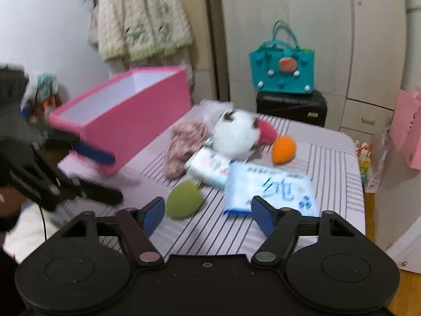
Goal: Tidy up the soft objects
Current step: 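Move the left tool to the green sponge while the right tool approaches the orange sponge, then grasp the green sponge with the left gripper while the right gripper grasps the orange sponge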
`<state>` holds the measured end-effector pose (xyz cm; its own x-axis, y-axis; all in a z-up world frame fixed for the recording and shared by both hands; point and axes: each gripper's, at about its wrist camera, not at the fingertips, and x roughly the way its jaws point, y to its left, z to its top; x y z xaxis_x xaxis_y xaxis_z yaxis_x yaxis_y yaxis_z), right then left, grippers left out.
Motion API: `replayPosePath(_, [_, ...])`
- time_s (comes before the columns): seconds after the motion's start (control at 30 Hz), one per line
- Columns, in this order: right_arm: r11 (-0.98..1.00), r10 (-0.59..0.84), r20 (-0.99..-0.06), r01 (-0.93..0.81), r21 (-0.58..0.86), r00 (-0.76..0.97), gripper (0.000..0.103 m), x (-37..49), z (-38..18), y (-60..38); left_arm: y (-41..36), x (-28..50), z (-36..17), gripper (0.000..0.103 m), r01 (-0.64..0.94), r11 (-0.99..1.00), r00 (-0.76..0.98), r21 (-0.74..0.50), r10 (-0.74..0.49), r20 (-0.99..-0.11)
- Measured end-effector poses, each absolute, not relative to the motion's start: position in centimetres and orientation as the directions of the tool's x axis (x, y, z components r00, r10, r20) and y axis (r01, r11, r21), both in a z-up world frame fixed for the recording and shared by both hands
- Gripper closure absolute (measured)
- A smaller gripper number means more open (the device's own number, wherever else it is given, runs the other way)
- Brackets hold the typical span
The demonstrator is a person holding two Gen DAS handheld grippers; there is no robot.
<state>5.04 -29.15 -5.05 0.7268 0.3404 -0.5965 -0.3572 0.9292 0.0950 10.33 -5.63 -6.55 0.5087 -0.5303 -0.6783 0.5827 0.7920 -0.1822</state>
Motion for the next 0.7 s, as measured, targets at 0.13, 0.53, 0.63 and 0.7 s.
replayPosePath(0.13, [0.938, 0.307, -0.543, -0.345, 0.035, 0.782, 0.024, 6.1, -5.2, -29.9, -7.2, 11.0, -7.9, 0.019, 0.570, 0.807, 0.548, -0.153, -0.513, -0.661])
replayPosePath(0.53, [0.959, 0.221, -0.551, -0.282, -0.027, 0.805, 0.025, 12.5, -6.4, -31.2, -9.4, 12.0, -11.5, 0.033, 0.499, 0.844, 0.594, -0.199, -0.500, -0.631])
replayPosePath(0.63, [0.962, 0.220, -0.570, -0.274, -0.009, 0.791, 0.025, 13.9, -7.6, -31.5, -9.5, 11.2, -11.7, 0.035, 0.525, 0.833, 0.625, -0.172, -0.515, -0.586])
replayPosePath(0.7, [0.965, 0.215, -0.573, -0.262, 0.000, 0.791, 0.025, 14.4, -8.1, -31.7, -9.9, 10.8, -11.5, 0.035, 0.549, 0.826, 0.628, -0.131, -0.510, -0.588])
